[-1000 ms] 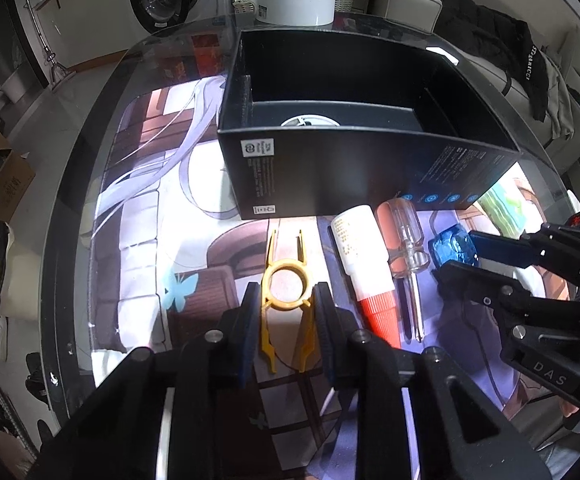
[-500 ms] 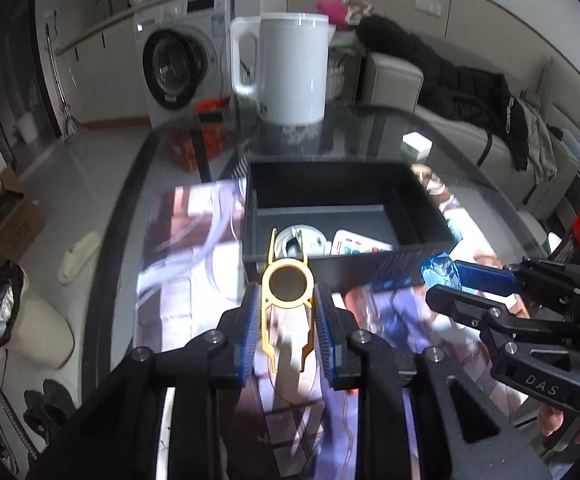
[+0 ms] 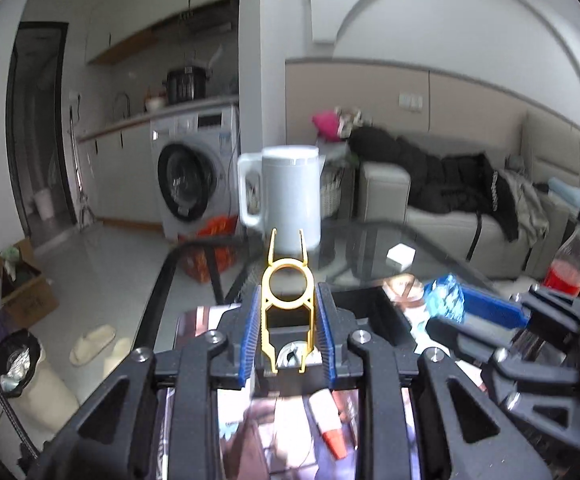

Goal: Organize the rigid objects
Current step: 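Lift the yellow clip with left tool while right tool lifts the blue bottle, then lower both items into the black box and open both tools, then withdraw both open tools from the black box, then grasp the white-red tube with left tool while right tool grasps the orange screwdriver, then lift the tube with left tool while right tool lifts the screwdriver over the box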

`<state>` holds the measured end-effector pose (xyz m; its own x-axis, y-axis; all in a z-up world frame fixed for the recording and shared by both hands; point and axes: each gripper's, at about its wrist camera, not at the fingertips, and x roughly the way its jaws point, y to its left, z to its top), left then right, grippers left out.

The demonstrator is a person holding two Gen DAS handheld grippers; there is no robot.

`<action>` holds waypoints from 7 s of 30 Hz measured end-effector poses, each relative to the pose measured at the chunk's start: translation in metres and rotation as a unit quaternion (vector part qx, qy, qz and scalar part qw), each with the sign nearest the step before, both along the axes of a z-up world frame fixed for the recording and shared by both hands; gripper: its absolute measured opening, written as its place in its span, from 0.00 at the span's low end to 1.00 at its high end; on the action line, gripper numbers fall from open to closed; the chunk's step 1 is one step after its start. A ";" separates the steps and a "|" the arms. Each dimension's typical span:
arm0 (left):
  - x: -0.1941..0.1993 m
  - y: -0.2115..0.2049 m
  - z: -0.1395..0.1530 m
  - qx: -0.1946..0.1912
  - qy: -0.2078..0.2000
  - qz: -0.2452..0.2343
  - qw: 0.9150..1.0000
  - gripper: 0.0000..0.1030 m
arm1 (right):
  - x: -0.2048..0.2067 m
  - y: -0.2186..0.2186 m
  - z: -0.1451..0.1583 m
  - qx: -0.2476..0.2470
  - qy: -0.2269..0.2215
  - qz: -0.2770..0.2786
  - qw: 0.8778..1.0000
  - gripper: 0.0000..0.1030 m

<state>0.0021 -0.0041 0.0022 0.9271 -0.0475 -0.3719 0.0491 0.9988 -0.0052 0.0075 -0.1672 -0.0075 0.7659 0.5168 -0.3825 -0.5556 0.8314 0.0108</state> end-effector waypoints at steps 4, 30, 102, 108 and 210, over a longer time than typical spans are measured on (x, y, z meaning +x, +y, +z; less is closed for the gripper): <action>-0.008 0.003 0.008 0.006 -0.025 0.002 1.000 0.24 | -0.019 0.007 0.008 -0.010 -0.049 0.009 0.999 0.30; 0.089 0.024 -0.001 -0.038 0.000 0.031 0.999 0.24 | 0.070 0.017 0.025 0.043 0.001 -0.035 0.998 0.30; 0.074 0.013 -0.065 -0.060 0.241 -0.015 0.969 0.49 | 0.101 -0.003 -0.053 0.000 0.290 0.031 0.956 0.35; 0.068 0.008 -0.077 -0.046 0.269 -0.018 0.962 0.49 | 0.093 -0.012 -0.059 -0.011 0.309 0.036 0.950 0.35; 0.011 -0.016 -0.010 0.026 0.013 0.011 1.000 0.18 | 0.012 -0.012 0.009 0.028 0.011 -0.009 1.000 0.25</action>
<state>0.0128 -0.0196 -0.0083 0.9180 -0.0077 -0.3966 0.0280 0.9986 0.0452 0.0191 -0.1795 0.0020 0.7668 0.5236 -0.3713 -0.5394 0.8392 0.0696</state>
